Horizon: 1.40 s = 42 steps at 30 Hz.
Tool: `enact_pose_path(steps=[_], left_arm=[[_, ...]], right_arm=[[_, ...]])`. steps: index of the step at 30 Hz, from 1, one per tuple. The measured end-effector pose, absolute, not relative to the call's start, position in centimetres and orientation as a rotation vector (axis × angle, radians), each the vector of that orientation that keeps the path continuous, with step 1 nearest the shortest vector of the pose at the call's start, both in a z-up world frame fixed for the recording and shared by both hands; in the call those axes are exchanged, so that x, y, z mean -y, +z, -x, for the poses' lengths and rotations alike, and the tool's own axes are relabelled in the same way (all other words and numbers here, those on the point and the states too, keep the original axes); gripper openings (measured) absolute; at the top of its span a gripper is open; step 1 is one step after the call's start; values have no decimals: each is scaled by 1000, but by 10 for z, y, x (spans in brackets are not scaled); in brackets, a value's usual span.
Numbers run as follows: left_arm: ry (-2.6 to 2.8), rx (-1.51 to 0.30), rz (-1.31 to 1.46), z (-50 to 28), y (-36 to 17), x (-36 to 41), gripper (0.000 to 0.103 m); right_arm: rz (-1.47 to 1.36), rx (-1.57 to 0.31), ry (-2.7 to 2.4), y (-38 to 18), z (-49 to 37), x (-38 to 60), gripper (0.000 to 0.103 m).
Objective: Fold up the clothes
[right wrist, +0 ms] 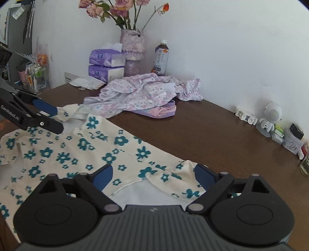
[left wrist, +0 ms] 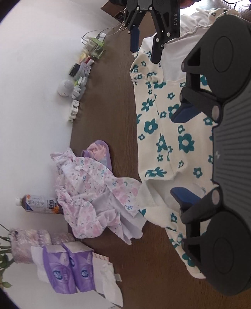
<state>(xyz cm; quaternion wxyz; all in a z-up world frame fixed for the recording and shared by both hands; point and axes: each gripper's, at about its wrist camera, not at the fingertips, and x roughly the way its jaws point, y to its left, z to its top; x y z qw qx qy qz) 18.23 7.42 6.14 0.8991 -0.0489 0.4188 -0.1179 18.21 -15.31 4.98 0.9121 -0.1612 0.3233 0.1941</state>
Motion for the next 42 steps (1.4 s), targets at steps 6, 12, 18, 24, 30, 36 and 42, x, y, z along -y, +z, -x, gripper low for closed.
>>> enact_pose_path(steps=[6, 12, 18, 24, 30, 36, 42], left_arm=[[-183, -880, 129, -212, 39, -85, 48], [-216, -858, 183, -227, 29, -90, 43], [-206, -796, 140, -231, 28, -88, 1], [-207, -724, 274, -235, 33, -104, 1], [-207, -738, 289, -240, 23, -104, 4], [-235, -741, 305, -237, 22, -102, 21], [-207, -720, 252, -239, 17, -96, 1]], right_arm=[[290, -770, 358, 18, -226, 159, 63], [272, -768, 337, 4, -231, 166, 63], [236, -773, 335, -4, -233, 172, 66], [237, -767, 335, -11, -230, 174, 71], [218, -758, 332, -12, -229, 177, 73], [208, -735, 327, -8, -226, 178, 74], [238, -697, 310, -1, -227, 172, 77]])
